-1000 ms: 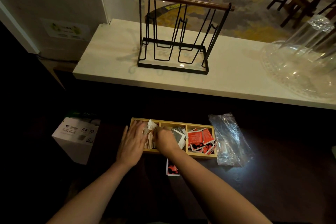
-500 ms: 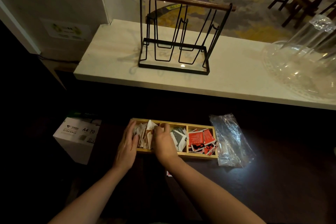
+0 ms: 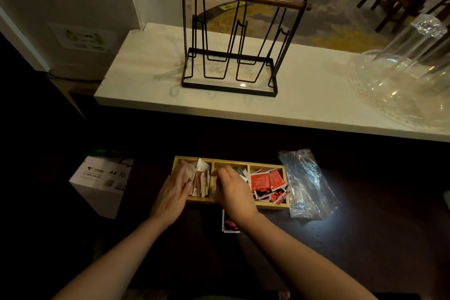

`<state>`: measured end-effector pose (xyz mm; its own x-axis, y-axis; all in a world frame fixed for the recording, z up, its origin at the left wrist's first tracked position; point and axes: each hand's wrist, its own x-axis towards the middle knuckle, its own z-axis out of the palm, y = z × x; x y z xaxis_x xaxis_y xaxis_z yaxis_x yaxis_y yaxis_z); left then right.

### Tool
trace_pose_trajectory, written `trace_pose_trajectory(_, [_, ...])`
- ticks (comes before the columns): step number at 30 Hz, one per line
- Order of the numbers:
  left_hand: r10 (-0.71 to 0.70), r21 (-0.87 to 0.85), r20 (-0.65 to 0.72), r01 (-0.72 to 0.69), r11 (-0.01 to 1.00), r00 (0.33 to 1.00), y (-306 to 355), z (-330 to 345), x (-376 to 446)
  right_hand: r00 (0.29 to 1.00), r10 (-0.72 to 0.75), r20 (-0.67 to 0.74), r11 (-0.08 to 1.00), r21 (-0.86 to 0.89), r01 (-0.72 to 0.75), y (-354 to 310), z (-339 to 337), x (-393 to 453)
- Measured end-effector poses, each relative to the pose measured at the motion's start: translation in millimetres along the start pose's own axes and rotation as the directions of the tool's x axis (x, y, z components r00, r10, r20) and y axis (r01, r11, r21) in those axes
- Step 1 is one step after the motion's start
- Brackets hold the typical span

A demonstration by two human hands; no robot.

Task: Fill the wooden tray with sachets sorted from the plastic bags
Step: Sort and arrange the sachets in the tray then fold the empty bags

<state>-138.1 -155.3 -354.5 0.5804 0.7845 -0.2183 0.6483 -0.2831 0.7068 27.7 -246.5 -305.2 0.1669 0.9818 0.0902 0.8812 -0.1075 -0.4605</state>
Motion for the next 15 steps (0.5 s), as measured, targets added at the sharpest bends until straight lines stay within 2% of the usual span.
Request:
trace_pose_trajectory(1, [-0.071,-0.191,-0.006,0.068,0.979,0.997,2.5,-1.5,1.5,0.995,-0.092,0.047,0.995,-0.022,0.093,5.7,-3.7,-12.9])
trace_pose_trajectory(2, [-0.144,-0.400,-0.033,0.119,0.909,0.989,5.9,-3.3,2.5,0.975,-0.191,0.110,0.979,-0.056,0.198,11.4,-5.4,-27.6])
trace_pose_trajectory(4, [-0.268,-0.673,-0.154,0.097,0.733,0.951,13.1,-8.7,2.7,0.921,-0.304,0.243,0.932,-0.126,0.341,23.9,0.4,-55.9])
trace_pose_trajectory(6, [-0.411,-0.773,-0.275,0.054,0.632,0.869,16.6,-15.2,2.0,0.925,-0.228,0.303,0.933,-0.205,0.297,35.4,11.8,-74.1])
trace_pose_trajectory(9, [-0.611,-0.842,-0.304,0.094,0.531,0.731,16.7,-22.4,-1.9,0.926,-0.079,0.369,0.936,-0.292,0.196,41.9,22.0,-83.8])
trace_pose_trajectory(11, [-0.613,-0.800,-0.339,0.124,0.587,0.713,21.6,-22.8,-6.1,0.902,-0.059,0.427,0.936,-0.290,0.199,37.3,23.1,-83.8])
trace_pose_trajectory(13, [-0.507,-0.683,-0.386,0.130,0.718,0.770,33.4,-19.6,-13.8,0.895,-0.056,0.442,0.943,-0.271,0.193,30.6,19.6,-80.9])
trace_pose_trajectory(15, [-0.393,-0.581,-0.382,0.113,0.806,0.837,51.5,-13.0,-25.0,0.917,-0.025,0.399,0.955,-0.263,0.140,27.9,14.2,-73.8])
